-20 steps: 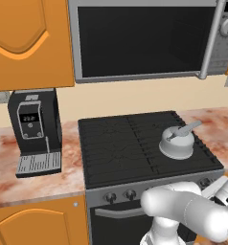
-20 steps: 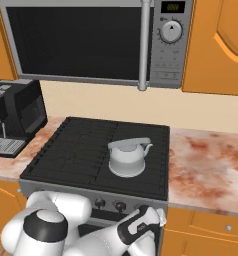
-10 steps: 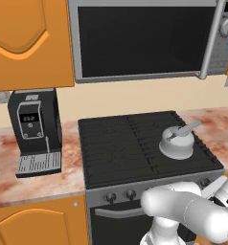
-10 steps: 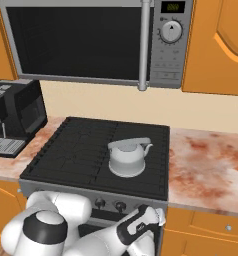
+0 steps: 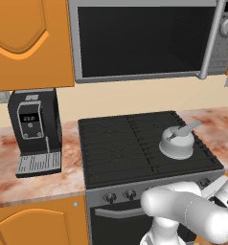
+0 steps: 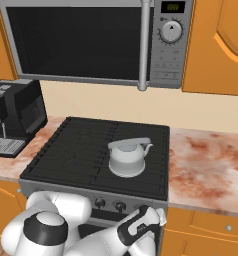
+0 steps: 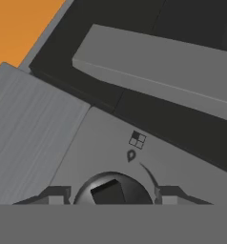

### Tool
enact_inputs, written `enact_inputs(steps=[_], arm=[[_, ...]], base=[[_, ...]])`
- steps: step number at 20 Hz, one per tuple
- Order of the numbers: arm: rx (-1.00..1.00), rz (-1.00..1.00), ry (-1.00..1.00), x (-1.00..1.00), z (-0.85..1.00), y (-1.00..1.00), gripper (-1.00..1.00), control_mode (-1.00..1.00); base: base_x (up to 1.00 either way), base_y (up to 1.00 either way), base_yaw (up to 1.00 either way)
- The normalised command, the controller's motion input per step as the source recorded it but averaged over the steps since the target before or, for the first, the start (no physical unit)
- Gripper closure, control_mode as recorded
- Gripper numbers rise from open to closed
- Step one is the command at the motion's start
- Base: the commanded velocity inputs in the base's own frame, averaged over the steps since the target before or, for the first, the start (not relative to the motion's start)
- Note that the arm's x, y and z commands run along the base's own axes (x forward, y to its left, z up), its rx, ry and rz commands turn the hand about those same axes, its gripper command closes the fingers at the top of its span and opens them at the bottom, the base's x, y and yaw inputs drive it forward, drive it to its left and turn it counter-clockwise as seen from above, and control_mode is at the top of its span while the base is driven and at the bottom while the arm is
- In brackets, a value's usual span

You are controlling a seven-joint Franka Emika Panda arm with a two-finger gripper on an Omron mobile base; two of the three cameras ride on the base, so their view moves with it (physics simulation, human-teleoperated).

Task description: The kettle is done boiling. Turn off the stove, then wait for 300 timesteps before moving the kettle to the dining table.

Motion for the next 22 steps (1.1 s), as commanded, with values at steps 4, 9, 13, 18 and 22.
enact_inputs(steps=[4, 9, 13, 18, 22], arm=[[0.1, 0.0, 0.0, 0.0, 0.0, -0.19, 1.0, -1.0], [0.16, 0.0, -0.04, -0.02, -0.05, -0.11, 1.0, -1.0], [0.19, 0.0, -0.09, -0.08, -0.12, -0.1, 1.0, -1.0], [0.2, 0.0, -0.11, -0.14, -0.14, -0.06, 1.0, -1.0], [0.22, 0.0, -0.12, -0.16, -0.12, -0.05, 1.0, -1.0]], base=[[0.0, 0.0, 0.0], [0.0, 0.0, 0.0], [0.0, 0.0, 0.0], [0.0, 0.0, 0.0], [0.0, 0.0, 0.0]])
